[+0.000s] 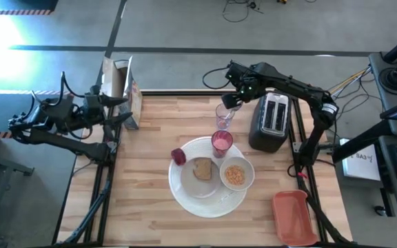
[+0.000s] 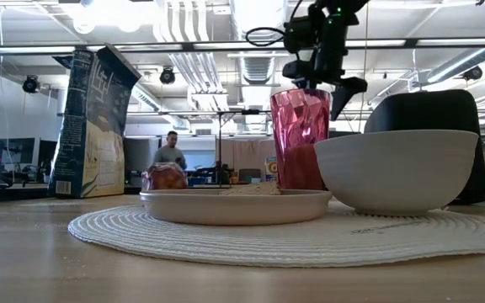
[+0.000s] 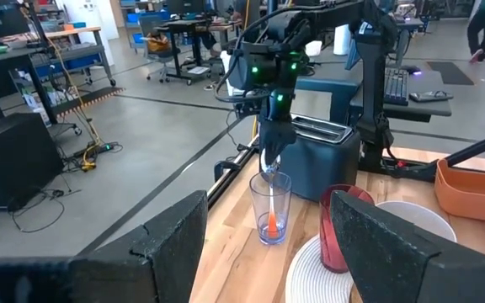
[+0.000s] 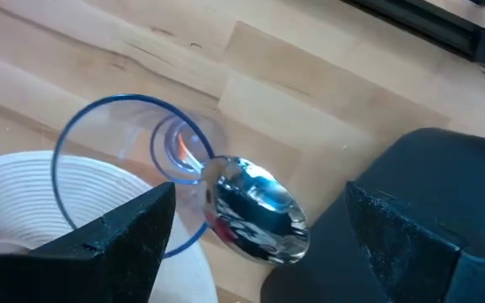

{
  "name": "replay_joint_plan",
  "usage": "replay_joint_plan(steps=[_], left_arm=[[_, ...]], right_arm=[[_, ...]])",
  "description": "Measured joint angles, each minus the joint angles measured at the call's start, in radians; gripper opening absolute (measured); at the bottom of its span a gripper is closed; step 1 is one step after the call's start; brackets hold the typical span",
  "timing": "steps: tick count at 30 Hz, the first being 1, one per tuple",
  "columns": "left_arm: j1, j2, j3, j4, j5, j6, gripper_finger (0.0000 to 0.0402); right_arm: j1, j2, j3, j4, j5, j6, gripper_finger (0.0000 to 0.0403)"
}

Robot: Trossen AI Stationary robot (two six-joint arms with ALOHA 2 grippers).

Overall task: Arrange a breakfast setting
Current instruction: Put the orange spoon from the transparent cup to the right of the white bowl

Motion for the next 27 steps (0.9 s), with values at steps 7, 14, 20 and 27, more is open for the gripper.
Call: replay_joint_plan(steps=[7,14,20,27], left_arm=[[0.000,-0.002,0.000,0.000,0.000,0.000,0.0236],[0.000,0.004,0.000,0.000,0.000,0.000,0.0236],[0.000,0.008,0.000,0.000,0.000,0.000,0.0236],[0.000,0.008,0.000,0.000,0.000,0.000,0.0236]], right_arm=[[-0.001,0.000,-0.011,0.001,-0.001,-0.028,0.0314],[-0.001,0.000,-0.011,0.002,-0.004,-0.047,0.0251],[-0.001,0.000,-0.011,0.002,-0.038,-0.098,0.0189],[-0.002,0.000,-0.011,0.005,-0.053,-0.110,0.0136]])
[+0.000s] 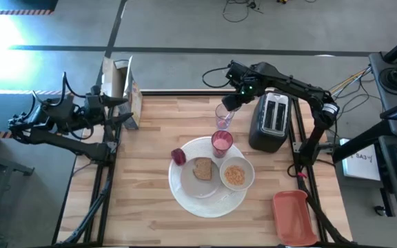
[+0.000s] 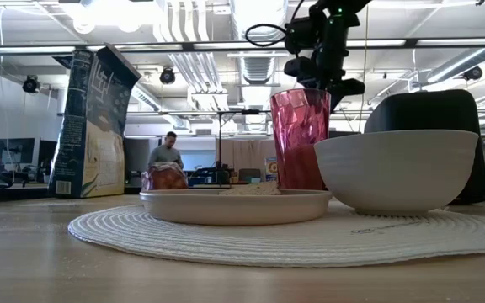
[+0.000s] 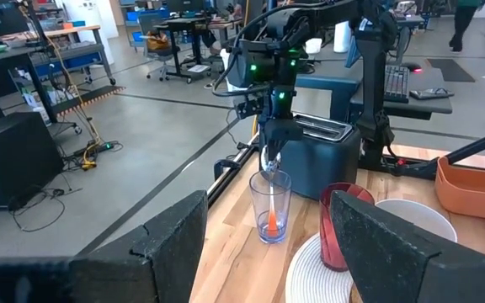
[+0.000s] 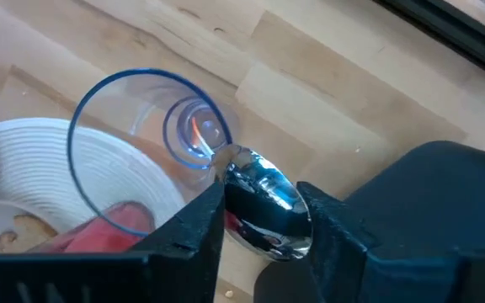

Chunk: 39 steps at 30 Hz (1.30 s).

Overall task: Arrange a breakfast setting
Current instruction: Put the orange spoon from the transparent cup to the right of the white bowl

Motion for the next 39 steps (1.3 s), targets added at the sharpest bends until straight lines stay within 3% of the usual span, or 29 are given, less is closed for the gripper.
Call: replay_joint_plan(steps=[10,24,39], left_arm=[[0.000,0.000,0.000,0.000,0.000,0.000,0.0236],[0.000,-0.003,-0.001,0.002,0.000,0.000,0.0236],[0.000,-0.003,0.001,0.020,0.000,0.000,0.0236]], right_arm=[[0.000,-0.002,0.002,0.005,-0.056,-0.041,0.0105],[-0.021,-0.002,0.069,0.020,-0.213,-0.050,0.0100],[-0.031,-0.002,0.125,-0.041,-0.183,-0.091,0.0101]])
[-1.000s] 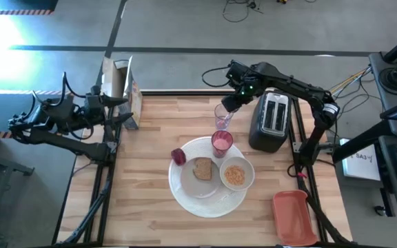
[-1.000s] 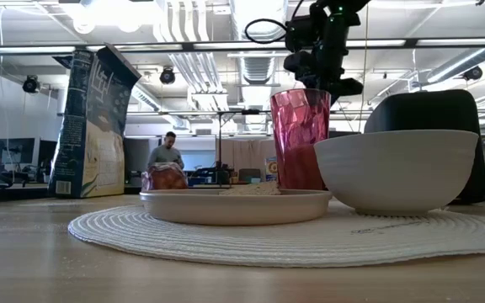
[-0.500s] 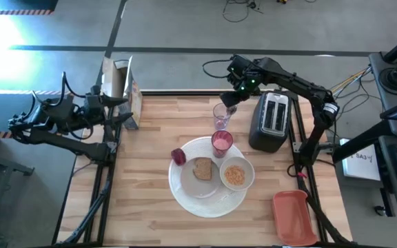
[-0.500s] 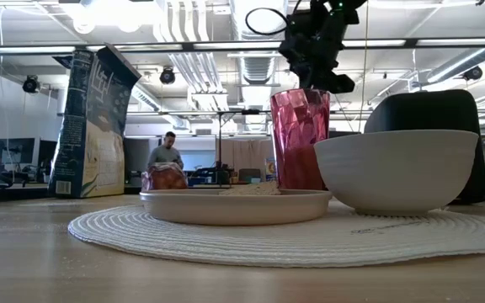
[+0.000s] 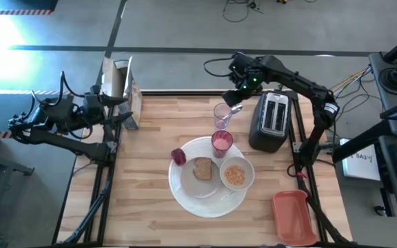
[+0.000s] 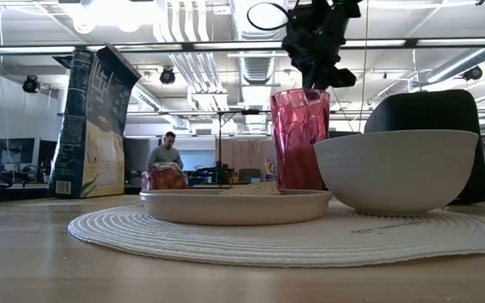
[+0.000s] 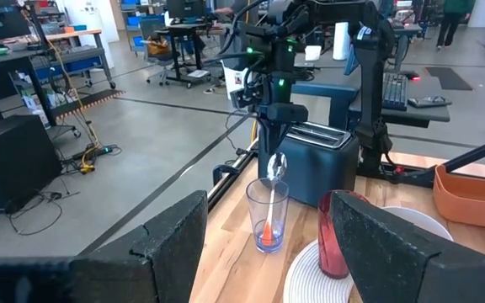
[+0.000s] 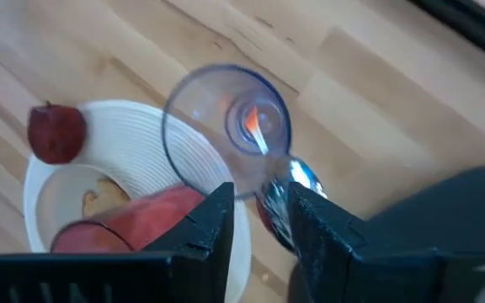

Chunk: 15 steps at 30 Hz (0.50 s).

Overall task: Arrange a breakfast setting
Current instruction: Put the orange spoon from the transparent cup to the right of the white bowl

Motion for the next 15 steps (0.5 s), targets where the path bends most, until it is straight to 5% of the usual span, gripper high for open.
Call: replay_joint_plan(steps=[15], left_arm=[[0.000,0.000,0.000,-0.030,0.000,0.000,0.0236]], right_arm=[[-0.104,0.002,0.000,-0.132,0.018,-0.009,0.0210]])
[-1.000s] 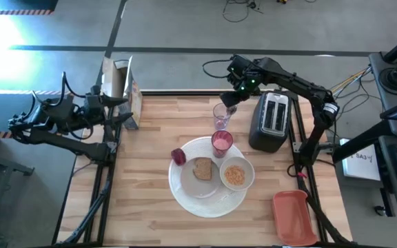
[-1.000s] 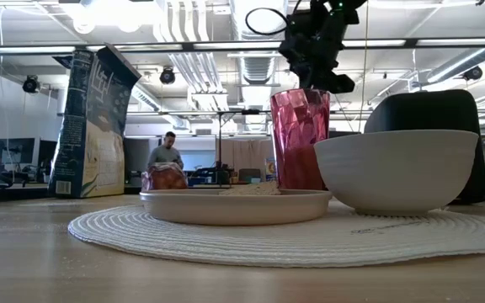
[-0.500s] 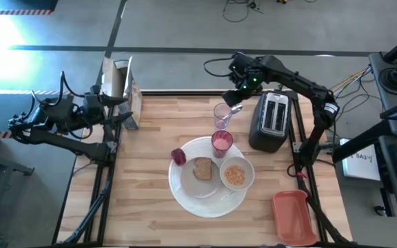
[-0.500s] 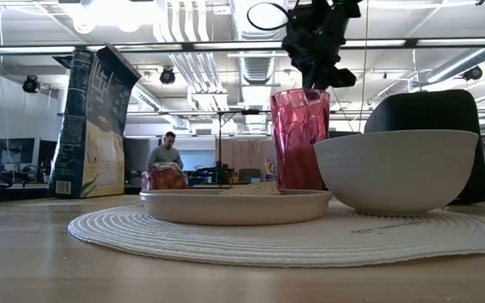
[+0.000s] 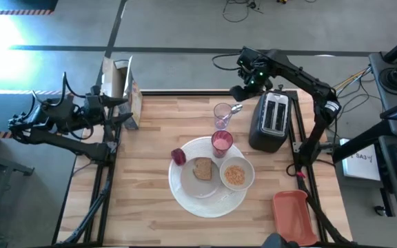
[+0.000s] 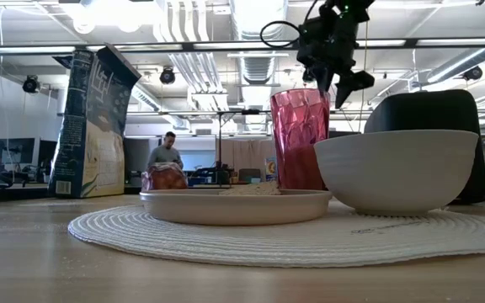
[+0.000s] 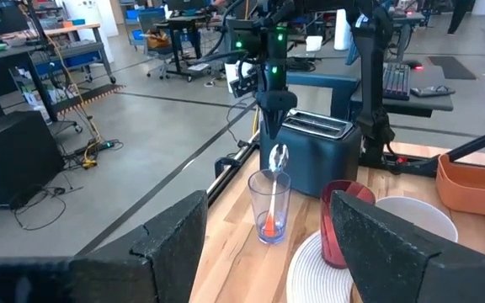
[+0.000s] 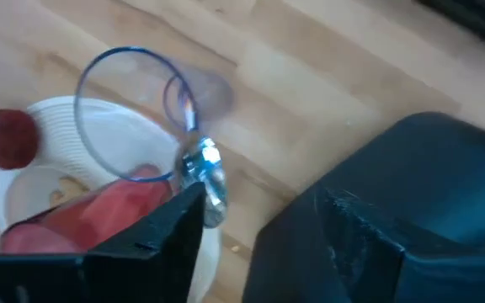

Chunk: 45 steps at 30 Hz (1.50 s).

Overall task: Arrange a breakfast setting
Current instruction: Put the orange spoon from the transparent cup to the right of the white bowl

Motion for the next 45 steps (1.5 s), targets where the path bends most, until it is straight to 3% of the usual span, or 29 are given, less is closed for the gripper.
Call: replay_joint_plan(steps=[6,11,33,45], left_arm=[[0.000,0.000,0.000,0.001,0.000,-0.011,0.0236],[0.000,0.000,-0.001,0.002,0.000,-0.011,0.0236],[0.000,0.000,-0.002,-0.028,-0.034,-0.004,0.0236],[0.000,0.000,-0.002,-0.028,-0.035,-0.004,0.0236]], right_arm=[[-0.015,0.000,-0.012,0.000,-0.150,0.066,0.0241],[-0.015,0.001,-0.051,0.012,-0.202,0.088,0.0237],[-0.015,0.001,-0.161,0.166,-0.215,0.045,0.0117],[-0.015,0.001,-0.161,0.178,-0.348,-0.018,0.0030]])
